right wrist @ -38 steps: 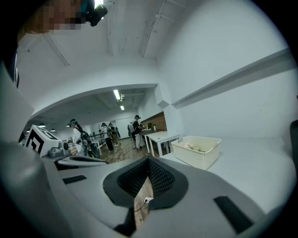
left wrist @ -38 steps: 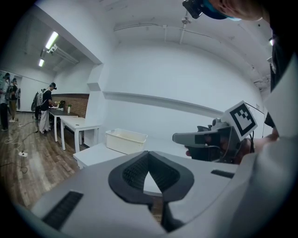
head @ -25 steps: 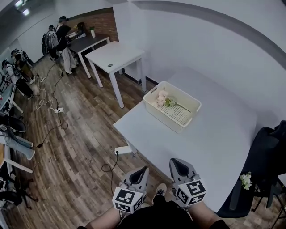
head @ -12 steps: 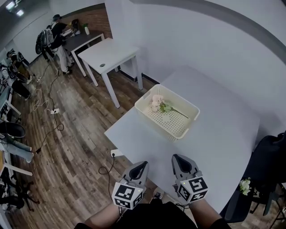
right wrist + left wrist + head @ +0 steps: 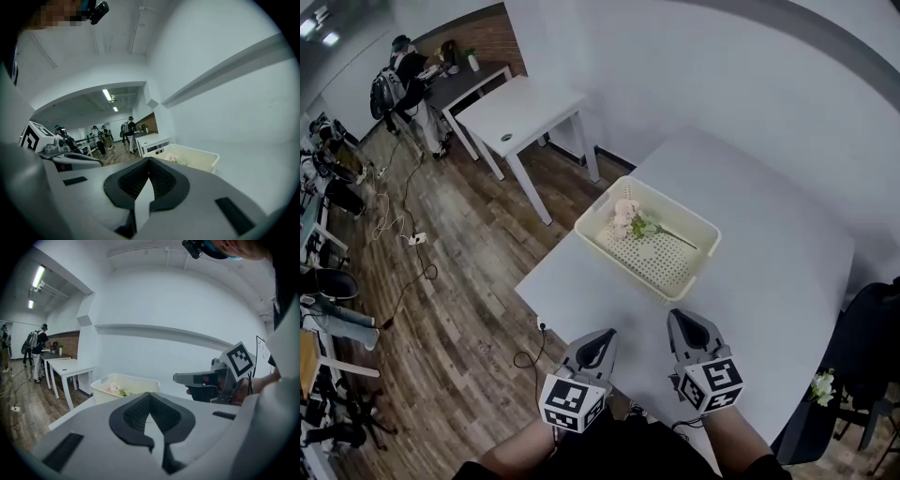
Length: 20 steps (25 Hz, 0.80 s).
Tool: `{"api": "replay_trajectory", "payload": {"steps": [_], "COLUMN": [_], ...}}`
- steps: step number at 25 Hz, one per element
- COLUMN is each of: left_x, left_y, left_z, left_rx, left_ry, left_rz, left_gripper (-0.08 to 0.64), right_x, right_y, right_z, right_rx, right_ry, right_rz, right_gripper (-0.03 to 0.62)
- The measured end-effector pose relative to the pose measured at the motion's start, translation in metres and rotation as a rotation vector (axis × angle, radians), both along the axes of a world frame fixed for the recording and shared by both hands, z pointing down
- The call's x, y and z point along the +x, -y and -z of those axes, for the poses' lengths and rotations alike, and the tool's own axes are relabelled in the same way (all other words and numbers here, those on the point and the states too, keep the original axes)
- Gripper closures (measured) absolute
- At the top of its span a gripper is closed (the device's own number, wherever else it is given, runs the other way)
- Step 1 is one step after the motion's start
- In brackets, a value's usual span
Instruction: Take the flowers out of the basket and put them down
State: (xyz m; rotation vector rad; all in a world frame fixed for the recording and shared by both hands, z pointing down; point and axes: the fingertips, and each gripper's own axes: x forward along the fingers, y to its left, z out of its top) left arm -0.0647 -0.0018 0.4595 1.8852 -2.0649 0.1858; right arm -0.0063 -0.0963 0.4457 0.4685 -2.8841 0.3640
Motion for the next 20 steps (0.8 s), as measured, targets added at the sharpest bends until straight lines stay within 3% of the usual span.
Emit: {"api": "replay_trajectory", "payload": {"steps": [20], "left_x": [-0.085], "left_y": [0.101], "left_z": [-0.011], "left_rx": [0.002], "left_ry": [-0.046], "left_rz": [-0.325], "left_gripper": [0.554], "right_x": [-0.086], "right_y": [0.078], "right_z": [-0.001], "right_rx": [0.06], "right_ry": [-0.079], "right_rz": [-0.245], "right_gripper": [0.571]}}
